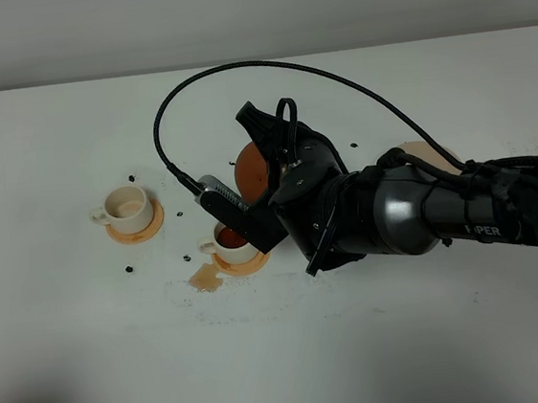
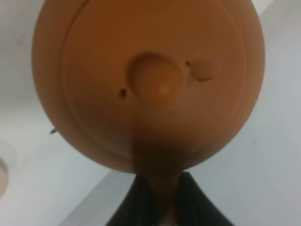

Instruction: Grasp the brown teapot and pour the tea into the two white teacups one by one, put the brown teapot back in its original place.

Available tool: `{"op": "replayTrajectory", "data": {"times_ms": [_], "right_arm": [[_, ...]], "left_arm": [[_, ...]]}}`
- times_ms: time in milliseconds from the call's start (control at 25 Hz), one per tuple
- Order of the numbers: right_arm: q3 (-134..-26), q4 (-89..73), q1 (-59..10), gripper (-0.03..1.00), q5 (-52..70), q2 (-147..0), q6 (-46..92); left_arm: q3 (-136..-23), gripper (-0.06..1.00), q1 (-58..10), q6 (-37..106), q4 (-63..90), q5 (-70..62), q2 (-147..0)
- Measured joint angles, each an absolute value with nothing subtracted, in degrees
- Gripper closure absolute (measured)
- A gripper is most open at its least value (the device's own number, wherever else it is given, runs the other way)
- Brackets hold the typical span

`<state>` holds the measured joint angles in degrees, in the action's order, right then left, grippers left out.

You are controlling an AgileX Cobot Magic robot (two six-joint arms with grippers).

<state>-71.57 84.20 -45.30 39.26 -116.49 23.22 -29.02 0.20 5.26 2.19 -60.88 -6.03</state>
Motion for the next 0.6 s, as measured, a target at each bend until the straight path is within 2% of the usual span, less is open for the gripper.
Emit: {"op": "replayTrajectory", "data": {"times_ms": [600], "right_arm": [[-71.57, 84.6, -46.76, 0.85, 40.33, -116.49, 23.52]], "left_arm": [[-29.02, 0.48, 0.2, 5.2, 2.19, -60.88, -6.03]]}}
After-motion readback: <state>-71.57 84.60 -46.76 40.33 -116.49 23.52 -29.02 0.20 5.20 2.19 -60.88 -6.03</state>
